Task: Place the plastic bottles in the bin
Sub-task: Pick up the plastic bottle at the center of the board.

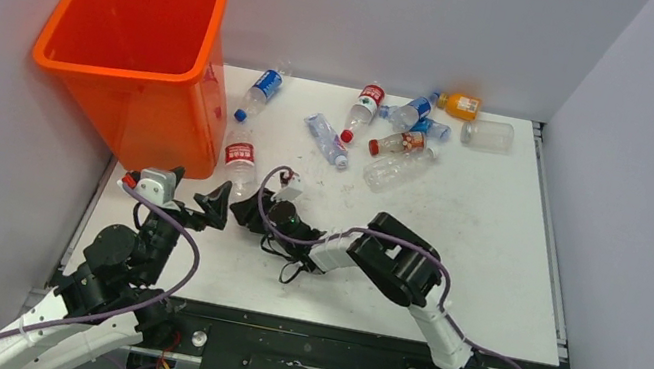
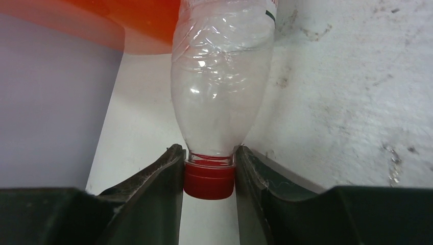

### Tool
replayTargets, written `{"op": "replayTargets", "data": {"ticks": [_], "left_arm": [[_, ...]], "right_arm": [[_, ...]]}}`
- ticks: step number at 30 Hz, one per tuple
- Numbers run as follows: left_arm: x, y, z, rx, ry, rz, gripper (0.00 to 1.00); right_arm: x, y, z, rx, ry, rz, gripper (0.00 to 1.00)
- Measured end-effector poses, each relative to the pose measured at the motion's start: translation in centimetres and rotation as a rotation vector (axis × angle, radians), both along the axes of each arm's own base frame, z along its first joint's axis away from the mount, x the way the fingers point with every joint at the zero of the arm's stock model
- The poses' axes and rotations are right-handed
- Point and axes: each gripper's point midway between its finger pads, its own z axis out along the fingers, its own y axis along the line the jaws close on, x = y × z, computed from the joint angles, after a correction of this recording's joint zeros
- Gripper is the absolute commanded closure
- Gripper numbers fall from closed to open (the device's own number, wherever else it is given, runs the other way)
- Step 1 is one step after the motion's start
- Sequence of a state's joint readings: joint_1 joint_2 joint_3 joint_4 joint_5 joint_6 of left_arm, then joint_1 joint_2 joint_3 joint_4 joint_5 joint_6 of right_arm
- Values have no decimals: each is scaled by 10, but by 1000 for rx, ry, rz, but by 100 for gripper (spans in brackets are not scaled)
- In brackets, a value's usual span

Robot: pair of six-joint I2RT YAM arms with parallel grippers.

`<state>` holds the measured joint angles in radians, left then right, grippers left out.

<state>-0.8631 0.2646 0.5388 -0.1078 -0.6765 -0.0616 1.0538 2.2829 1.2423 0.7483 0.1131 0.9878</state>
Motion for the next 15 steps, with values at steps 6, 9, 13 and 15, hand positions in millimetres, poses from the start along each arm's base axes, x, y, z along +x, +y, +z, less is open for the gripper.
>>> {"op": "replayTargets", "data": {"ticks": [6,9,13,15], "left_arm": [[0,0,0,6,-2,-2,0],[-1,-2,1,14,-6,-13,0],[-3,-5,2,21,-14,-39,2],[-4,-7,6,15,-31,-54,4]], "right_arm": [[-27,-49,3,-37,2,21,95],[-47,-79,25,-76,-28,43,95],[-71,-118,92,-82,-143,67,95],[-84,-140,127,-74,-199,72,95]]}}
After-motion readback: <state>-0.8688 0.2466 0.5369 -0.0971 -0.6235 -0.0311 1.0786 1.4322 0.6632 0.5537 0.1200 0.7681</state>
